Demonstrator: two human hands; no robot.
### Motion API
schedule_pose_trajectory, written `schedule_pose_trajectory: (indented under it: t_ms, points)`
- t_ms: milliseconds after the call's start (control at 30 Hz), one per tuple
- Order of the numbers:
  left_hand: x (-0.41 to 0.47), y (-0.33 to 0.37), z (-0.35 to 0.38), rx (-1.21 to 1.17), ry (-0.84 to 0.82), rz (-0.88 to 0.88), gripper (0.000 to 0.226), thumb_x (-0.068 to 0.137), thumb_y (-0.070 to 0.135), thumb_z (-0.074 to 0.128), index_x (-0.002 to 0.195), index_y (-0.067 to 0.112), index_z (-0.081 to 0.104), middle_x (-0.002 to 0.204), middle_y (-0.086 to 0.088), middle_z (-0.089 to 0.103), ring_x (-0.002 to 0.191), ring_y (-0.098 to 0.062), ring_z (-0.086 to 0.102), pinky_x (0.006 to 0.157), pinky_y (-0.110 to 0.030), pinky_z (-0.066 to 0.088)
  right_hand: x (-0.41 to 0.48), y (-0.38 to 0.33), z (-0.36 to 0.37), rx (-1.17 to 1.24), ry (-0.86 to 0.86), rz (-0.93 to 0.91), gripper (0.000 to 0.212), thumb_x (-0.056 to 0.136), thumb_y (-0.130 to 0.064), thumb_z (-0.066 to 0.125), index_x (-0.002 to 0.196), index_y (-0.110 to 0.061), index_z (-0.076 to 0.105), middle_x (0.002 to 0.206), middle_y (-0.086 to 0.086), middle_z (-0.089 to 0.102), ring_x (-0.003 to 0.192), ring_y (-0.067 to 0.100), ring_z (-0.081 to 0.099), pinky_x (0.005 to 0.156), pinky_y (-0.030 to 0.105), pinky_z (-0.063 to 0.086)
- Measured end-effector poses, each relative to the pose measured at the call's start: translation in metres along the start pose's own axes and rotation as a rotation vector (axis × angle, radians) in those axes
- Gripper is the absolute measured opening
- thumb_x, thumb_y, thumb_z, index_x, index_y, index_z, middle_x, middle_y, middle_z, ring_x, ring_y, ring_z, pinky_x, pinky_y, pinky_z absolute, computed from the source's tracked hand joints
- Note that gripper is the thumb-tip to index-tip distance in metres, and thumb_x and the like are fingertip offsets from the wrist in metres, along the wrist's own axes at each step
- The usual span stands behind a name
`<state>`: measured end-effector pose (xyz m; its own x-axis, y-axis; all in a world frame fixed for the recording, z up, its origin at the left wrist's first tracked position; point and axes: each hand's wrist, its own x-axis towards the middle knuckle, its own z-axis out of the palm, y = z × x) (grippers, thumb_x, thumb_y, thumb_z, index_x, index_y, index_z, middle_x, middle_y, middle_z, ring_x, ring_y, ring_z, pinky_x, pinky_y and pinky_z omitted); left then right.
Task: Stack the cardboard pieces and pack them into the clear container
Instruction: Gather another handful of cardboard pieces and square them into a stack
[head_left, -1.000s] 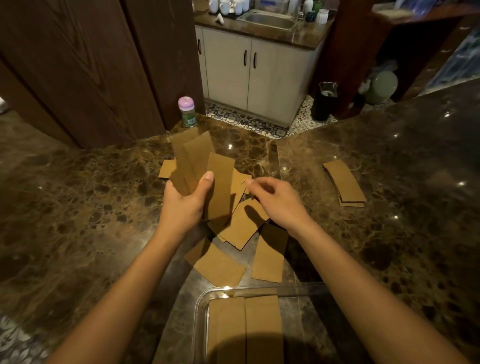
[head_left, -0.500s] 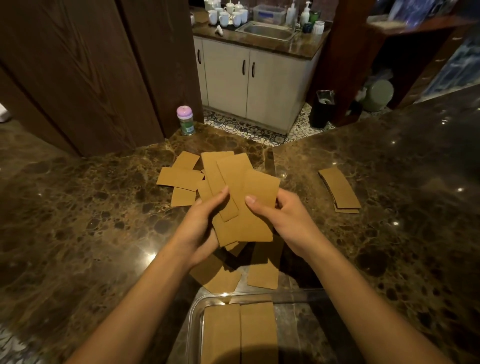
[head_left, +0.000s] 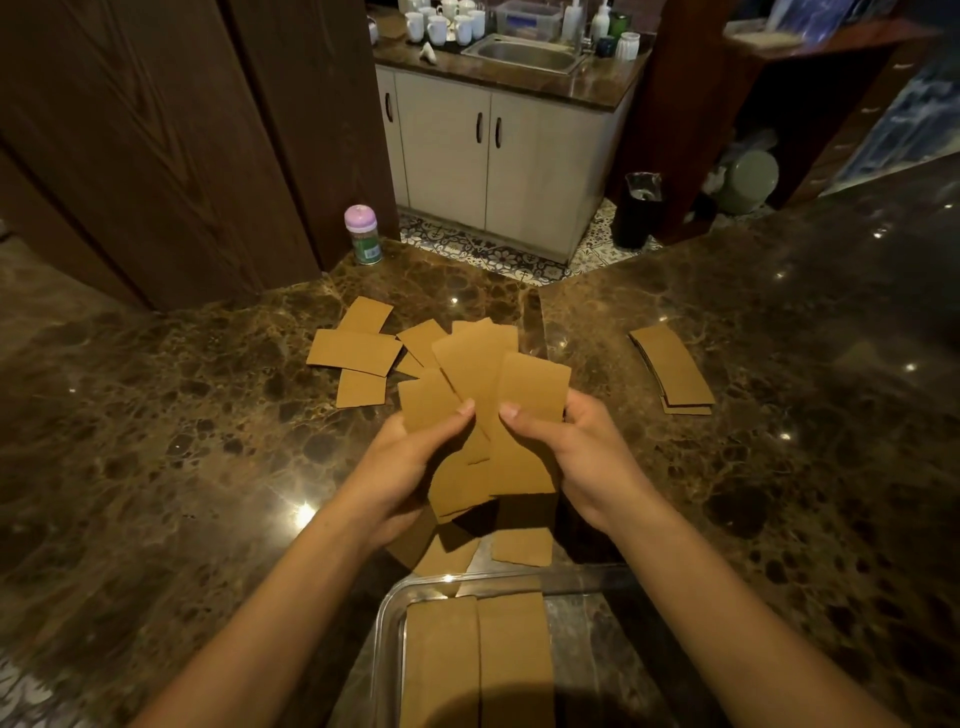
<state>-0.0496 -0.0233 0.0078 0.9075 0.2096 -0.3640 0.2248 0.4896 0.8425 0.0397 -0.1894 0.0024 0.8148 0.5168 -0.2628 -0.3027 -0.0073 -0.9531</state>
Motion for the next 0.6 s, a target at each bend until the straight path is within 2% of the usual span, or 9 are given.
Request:
schedule_pose_trajectory:
  t_ms: [100, 200, 300, 367, 467, 533, 600]
  points:
    - [-0.004, 0.003, -0.007, -0.109, -0.044, -0.02, 0.04, 0.082, 0.012, 0.065, 0.122, 0.008, 0.064, 0.11, -0.012, 0.077, 0.1, -0.025, 0.075, 0.077, -0.036, 0.063, 0.001, -0.006, -0.001, 0.106, 0.071, 0.004, 0.024, 0.096, -0.012, 0.07, 0.12, -0.016, 0.07, 0.111, 0.006, 0.08, 0.104, 0.023, 0.076, 0.084, 0.038, 0.063]
    - [-0.005, 0.004, -0.013, -0.02, 0.023, 0.031, 0.051, 0.077, 0.009, 0.07, 0.127, 0.008, 0.059, 0.112, -0.013, 0.077, 0.104, -0.027, 0.074, 0.079, -0.036, 0.062, 0.0, -0.011, -0.006, 0.176, 0.117, 0.045, 0.025, 0.097, -0.012, 0.069, 0.122, -0.016, 0.069, 0.111, 0.006, 0.08, 0.103, 0.024, 0.077, 0.078, 0.038, 0.063]
    - [-0.005, 0.003, -0.014, 0.058, 0.103, 0.085, 0.063, 0.072, 0.013, 0.08, 0.131, 0.008, 0.058, 0.119, -0.016, 0.073, 0.112, -0.033, 0.071, 0.089, -0.045, 0.059, -0.004, -0.011, -0.008, 0.192, 0.103, 0.058, 0.025, 0.097, -0.011, 0.068, 0.122, -0.016, 0.069, 0.112, 0.007, 0.08, 0.104, 0.025, 0.076, 0.08, 0.038, 0.062]
    - [-0.004, 0.002, -0.012, 0.066, 0.127, 0.111, 0.061, 0.072, 0.013, 0.081, 0.128, 0.007, 0.061, 0.118, -0.017, 0.074, 0.109, -0.033, 0.072, 0.091, -0.047, 0.059, -0.009, -0.01, -0.004, 0.169, 0.071, 0.058, 0.026, 0.097, -0.01, 0.068, 0.122, -0.015, 0.069, 0.112, 0.007, 0.08, 0.104, 0.024, 0.076, 0.083, 0.038, 0.062]
    - [-0.004, 0.004, -0.007, 0.066, 0.112, 0.096, 0.047, 0.081, 0.01, 0.076, 0.126, 0.007, 0.063, 0.113, -0.015, 0.076, 0.106, -0.032, 0.073, 0.084, -0.041, 0.061, -0.013, -0.008, 0.002, 0.111, 0.058, 0.041, 0.026, 0.097, -0.009, 0.068, 0.122, -0.016, 0.07, 0.111, 0.005, 0.08, 0.103, 0.021, 0.077, 0.084, 0.037, 0.062]
    - [-0.006, 0.007, -0.008, -0.084, 0.039, 0.029, 0.042, 0.085, 0.012, 0.067, 0.127, 0.004, 0.062, 0.111, -0.016, 0.076, 0.101, -0.029, 0.075, 0.079, -0.038, 0.063, -0.012, -0.009, 0.001, 0.123, 0.108, 0.034, 0.024, 0.097, -0.009, 0.069, 0.119, -0.017, 0.071, 0.109, 0.004, 0.081, 0.101, 0.02, 0.077, 0.08, 0.035, 0.062]
    - [-0.009, 0.01, -0.009, -0.225, -0.022, -0.012, 0.041, 0.087, 0.011, 0.06, 0.127, 0.003, 0.062, 0.116, -0.02, 0.074, 0.1, -0.028, 0.075, 0.08, -0.039, 0.064, -0.011, -0.012, -0.004, 0.179, 0.152, 0.049, 0.026, 0.096, -0.009, 0.069, 0.121, -0.017, 0.07, 0.111, 0.005, 0.08, 0.1, 0.02, 0.077, 0.072, 0.032, 0.063]
